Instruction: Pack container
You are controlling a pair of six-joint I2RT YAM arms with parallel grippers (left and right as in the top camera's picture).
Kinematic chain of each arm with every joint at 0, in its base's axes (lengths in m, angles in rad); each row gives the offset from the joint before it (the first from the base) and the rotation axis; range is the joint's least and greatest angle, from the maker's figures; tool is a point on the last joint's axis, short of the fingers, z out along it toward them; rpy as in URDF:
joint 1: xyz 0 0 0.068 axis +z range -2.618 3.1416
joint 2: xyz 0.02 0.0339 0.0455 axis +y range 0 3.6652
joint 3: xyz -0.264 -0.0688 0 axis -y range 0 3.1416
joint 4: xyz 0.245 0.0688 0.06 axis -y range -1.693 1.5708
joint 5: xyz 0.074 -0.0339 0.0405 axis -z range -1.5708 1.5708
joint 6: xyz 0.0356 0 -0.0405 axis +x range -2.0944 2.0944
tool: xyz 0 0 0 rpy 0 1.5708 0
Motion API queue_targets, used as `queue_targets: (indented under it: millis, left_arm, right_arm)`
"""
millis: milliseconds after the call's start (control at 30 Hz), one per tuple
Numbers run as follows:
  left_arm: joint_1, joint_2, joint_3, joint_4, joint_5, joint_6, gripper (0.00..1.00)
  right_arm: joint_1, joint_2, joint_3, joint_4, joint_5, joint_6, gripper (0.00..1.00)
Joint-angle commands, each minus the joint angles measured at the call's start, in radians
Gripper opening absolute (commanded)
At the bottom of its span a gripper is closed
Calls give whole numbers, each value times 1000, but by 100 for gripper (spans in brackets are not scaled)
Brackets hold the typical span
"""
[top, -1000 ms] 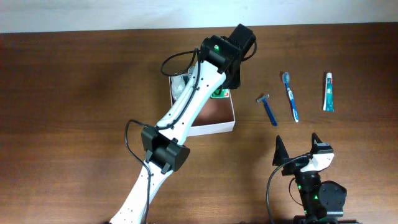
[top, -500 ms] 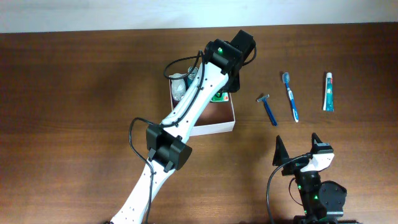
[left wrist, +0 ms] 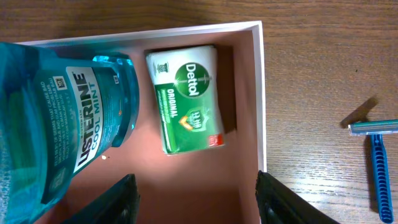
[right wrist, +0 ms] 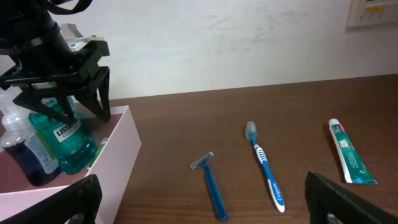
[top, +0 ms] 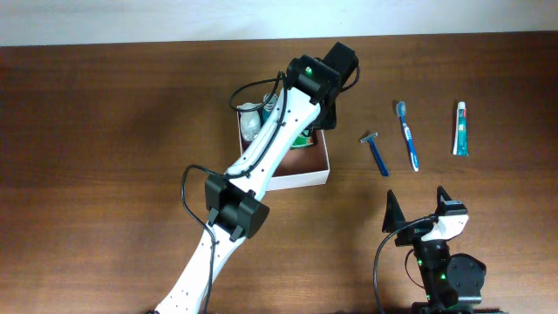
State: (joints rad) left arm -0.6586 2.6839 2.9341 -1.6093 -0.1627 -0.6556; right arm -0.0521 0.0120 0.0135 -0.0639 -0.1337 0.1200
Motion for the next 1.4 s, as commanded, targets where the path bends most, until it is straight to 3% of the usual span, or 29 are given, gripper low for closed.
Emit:
queue_targets:
  millis: [0, 133, 367, 633, 833, 867, 900, 933, 1133, 1367]
  left_arm:
    - [7, 16, 8, 2, -18, 5, 62]
    - [7, 10, 26, 0, -18, 6, 62]
    - [6, -80, 143, -2, -18, 155, 63]
    - [46, -260, 204, -55, -20, 233, 82]
    - [201, -409, 204, -78, -19, 269, 84]
    - [226, -423, 204, -78, -19, 269, 87]
    - [263, -440, 204, -78, -19, 269, 98]
    - [296, -451, 204, -78, -19, 269, 99]
    - [486, -467, 185, -78, -10, 347, 99]
    - [639, -467, 42, -78, -11, 359, 99]
  right_arm:
    - [-8, -8, -8, 0, -13, -8, 99]
    - [-8, -8, -8, 0, -13, -8, 98]
    - [-8, -8, -8, 0, -13, -8, 99]
    - [-8, -8, -8, 0, -13, -8, 99]
    - [-8, -8, -8, 0, -13, -8, 99]
    - [-8, -8, -8, 0, -13, -8, 99]
    - [-8, -8, -8, 0, -13, -8, 99]
    - [-8, -8, -8, 0, -13, -8, 99]
    - [-8, -8, -8, 0, -13, -8, 99]
    - [-8, -8, -8, 0, -13, -8, 99]
